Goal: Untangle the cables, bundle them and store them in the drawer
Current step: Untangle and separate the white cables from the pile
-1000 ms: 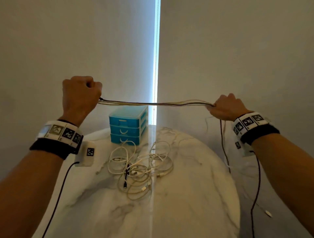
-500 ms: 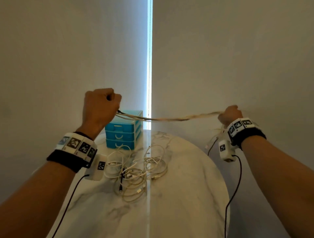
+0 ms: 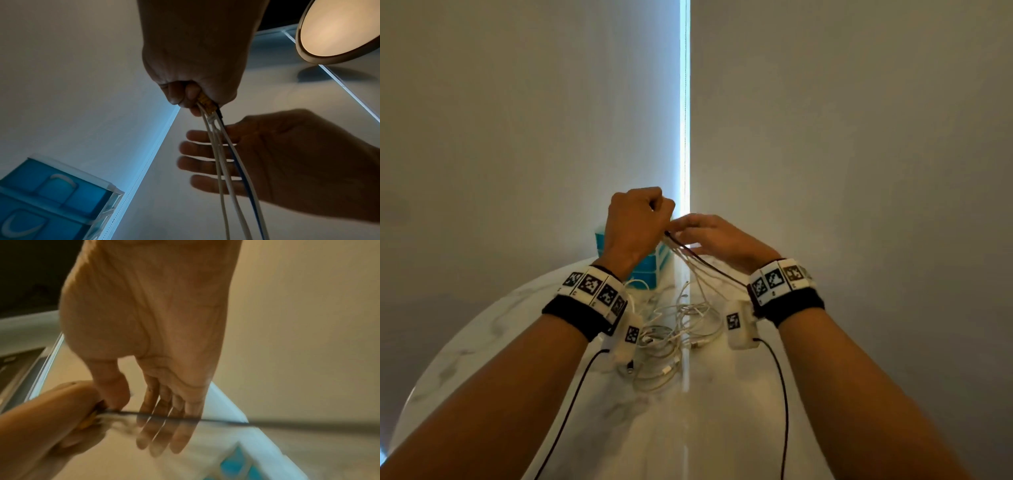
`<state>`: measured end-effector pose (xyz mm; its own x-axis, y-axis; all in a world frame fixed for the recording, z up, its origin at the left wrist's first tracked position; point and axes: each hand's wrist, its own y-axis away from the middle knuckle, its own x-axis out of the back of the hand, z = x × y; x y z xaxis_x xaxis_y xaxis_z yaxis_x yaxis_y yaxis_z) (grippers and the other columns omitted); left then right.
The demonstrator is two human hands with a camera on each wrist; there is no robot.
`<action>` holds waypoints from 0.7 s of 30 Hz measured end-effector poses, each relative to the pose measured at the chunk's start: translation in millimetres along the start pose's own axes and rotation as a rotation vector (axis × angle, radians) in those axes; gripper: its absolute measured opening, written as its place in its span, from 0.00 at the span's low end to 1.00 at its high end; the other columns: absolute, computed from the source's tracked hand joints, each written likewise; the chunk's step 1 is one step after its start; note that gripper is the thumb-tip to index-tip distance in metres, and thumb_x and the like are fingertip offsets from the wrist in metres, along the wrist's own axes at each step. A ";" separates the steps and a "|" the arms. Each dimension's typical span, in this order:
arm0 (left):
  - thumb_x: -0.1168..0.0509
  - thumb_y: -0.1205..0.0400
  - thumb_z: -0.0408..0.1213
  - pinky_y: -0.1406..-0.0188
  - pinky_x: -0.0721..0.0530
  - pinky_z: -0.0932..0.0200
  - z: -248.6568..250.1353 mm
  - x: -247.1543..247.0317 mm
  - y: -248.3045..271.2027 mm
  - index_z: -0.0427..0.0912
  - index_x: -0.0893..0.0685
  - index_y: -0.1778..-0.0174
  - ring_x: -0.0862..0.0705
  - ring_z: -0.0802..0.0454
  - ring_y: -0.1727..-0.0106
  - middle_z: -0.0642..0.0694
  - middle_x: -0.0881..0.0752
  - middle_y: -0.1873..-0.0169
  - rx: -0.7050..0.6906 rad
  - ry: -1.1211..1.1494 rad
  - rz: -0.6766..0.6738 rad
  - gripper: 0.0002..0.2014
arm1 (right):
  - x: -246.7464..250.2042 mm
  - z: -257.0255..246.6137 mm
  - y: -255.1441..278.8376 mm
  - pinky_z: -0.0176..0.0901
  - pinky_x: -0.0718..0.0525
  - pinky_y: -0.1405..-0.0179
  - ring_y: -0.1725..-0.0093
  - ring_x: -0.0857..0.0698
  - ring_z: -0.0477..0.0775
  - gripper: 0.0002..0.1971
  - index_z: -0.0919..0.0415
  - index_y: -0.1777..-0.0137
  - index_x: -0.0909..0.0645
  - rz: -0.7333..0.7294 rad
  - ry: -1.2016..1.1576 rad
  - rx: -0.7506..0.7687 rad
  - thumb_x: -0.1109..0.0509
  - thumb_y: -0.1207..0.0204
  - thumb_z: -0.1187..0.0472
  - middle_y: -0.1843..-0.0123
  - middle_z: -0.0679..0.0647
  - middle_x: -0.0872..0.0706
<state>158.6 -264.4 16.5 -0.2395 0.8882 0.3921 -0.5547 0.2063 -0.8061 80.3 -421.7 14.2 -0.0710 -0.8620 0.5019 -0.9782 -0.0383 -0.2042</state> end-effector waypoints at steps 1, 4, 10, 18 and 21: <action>0.32 0.15 0.38 0.67 0.33 0.66 -2.6 1.9 -2.4 0.46 0.28 0.75 0.32 0.57 0.75 0.52 0.28 0.80 0.007 -0.002 0.011 0.21 | -14.8 -3.9 -0.1 0.49 0.09 0.35 0.41 0.07 0.58 0.15 0.69 0.36 0.13 -0.049 -0.153 -0.009 0.35 0.17 0.64 0.41 0.61 0.07; 0.31 0.15 0.38 0.64 0.33 0.66 -10.8 4.3 0.0 0.51 0.31 0.77 0.29 0.56 0.76 0.55 0.28 0.80 0.016 -0.008 -0.040 0.24 | -41.5 -3.2 -2.4 0.43 0.09 0.58 0.63 0.11 0.56 0.14 0.80 0.47 0.16 -0.127 -0.223 -0.025 0.36 0.23 0.68 0.54 0.72 0.12; 0.33 0.10 0.50 0.56 0.26 0.65 -10.4 -2.9 14.6 0.52 0.25 0.72 0.17 0.57 0.66 0.55 0.18 0.72 -0.026 -0.029 -0.314 0.23 | -58.8 3.8 -10.2 0.38 0.24 0.75 0.77 0.22 0.42 0.07 0.60 0.56 0.18 0.081 0.165 -0.018 0.28 0.19 0.71 0.76 0.44 0.19; 0.36 0.12 0.64 0.63 0.14 0.70 -38.0 21.2 34.4 0.51 0.13 0.33 0.07 0.62 0.60 0.60 0.10 0.40 0.159 0.150 -0.411 0.22 | -52.6 50.2 -15.0 0.37 0.29 0.76 0.79 0.24 0.42 0.28 0.57 0.50 0.07 0.319 0.079 -0.171 0.43 0.06 0.40 0.77 0.43 0.18; 0.34 0.13 0.65 0.62 0.14 0.61 -78.8 37.1 51.5 0.51 0.14 0.40 0.06 0.58 0.63 0.57 0.08 0.48 0.301 0.051 -0.566 0.21 | -54.2 73.4 -16.2 0.39 0.35 0.79 0.80 0.32 0.46 0.35 0.55 0.54 0.05 0.499 -0.222 -0.156 0.47 0.07 0.34 0.82 0.42 0.25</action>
<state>183.9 -188.5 -45.4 0.1902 0.6958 0.6926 -0.7855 0.5310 -0.3178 114.4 -411.4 -71.4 -0.5060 -0.8426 0.1842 -0.8549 0.4618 -0.2364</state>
